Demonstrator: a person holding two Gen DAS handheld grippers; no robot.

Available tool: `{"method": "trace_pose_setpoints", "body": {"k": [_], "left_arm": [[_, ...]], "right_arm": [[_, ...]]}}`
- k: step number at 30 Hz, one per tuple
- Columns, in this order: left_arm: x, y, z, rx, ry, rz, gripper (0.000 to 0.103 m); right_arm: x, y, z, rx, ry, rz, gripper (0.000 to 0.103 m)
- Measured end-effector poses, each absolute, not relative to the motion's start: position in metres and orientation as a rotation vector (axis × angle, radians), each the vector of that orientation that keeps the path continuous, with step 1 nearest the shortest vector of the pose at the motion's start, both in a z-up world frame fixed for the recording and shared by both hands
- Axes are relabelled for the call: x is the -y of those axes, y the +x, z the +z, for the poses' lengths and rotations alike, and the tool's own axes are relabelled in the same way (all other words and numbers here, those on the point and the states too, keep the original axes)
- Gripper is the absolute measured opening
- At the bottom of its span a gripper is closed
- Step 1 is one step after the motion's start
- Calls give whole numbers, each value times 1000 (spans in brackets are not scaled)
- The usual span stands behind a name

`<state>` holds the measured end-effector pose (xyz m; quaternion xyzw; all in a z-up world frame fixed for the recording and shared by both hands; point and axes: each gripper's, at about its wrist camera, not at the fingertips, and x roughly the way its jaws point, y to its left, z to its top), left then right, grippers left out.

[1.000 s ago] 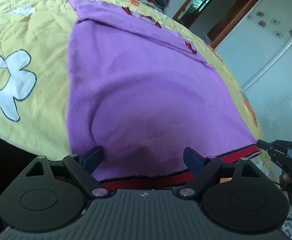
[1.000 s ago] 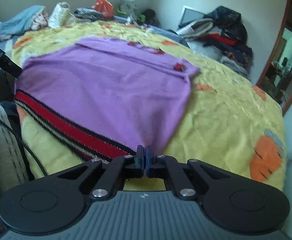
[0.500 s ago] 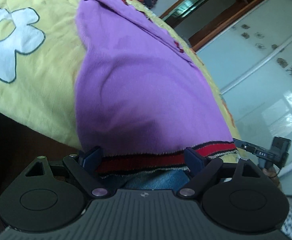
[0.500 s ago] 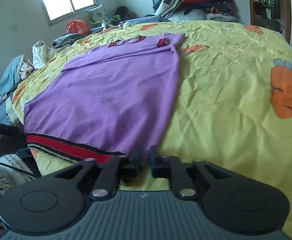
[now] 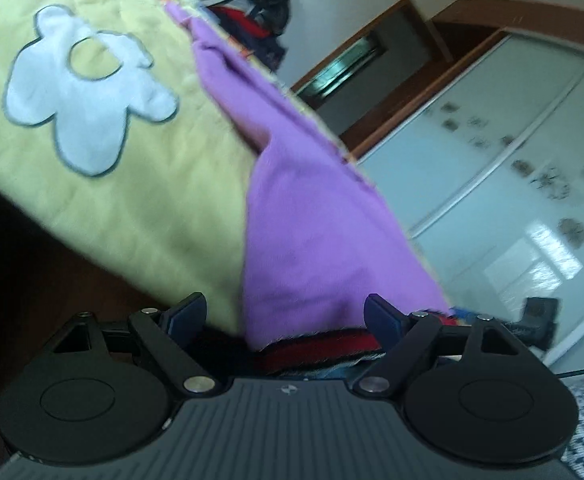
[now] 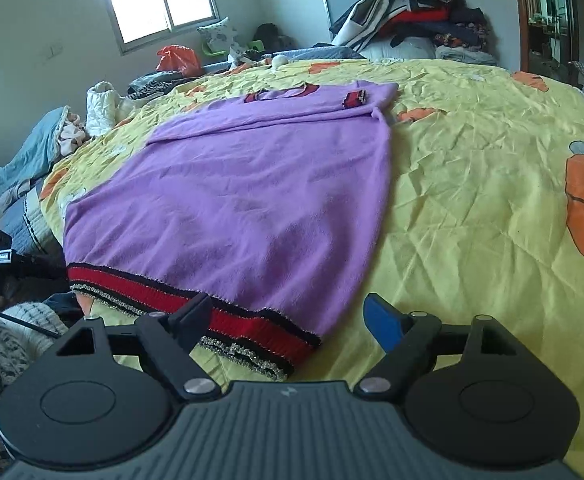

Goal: Fold small clothes
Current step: 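Grasp the red-striped hem edge with both grippers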

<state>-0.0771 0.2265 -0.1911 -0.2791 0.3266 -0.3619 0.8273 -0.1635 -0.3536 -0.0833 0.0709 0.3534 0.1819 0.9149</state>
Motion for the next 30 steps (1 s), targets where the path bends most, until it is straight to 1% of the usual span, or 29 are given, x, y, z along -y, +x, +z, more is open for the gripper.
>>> {"method": "trace_pose_setpoints", "body": {"k": [5,7,9,11,12,13,14,16,17,18,30], "left_arm": [[-208,-73,-192,-716,-558,-892,75],[-203,-73,-195,-731,-554,-926,65],[-199,-72,-198,-738,-560,-939,62],[-200,-73,-204,-746,-574,-938,54],[-199,-73,-206,-750,-584,-938,46],[-201,-74,-208,-751,-596,-939,36],[-203,-74,-209,-750,-612,-941,30],[-213,-76,-211,-743,-645,-942,14],[-216,-76,-210,-734,-657,-939,10],[-218,-78,-208,-728,-669,-937,3],[-223,-98,-188,-675,-719,-936,3]], "right_arm": [[349,-164,-85,-734,136,394,83],[349,-165,-85,-732,132,396,83],[350,-167,-84,-731,128,392,83],[352,-168,-83,-726,132,391,83],[353,-168,-83,-725,133,387,83],[353,-167,-84,-726,132,384,83],[354,-167,-84,-725,132,382,83],[355,-167,-84,-725,138,383,83],[355,-166,-84,-726,137,384,83],[354,-167,-84,-726,136,385,83],[371,-170,-80,-714,234,352,83]]}}
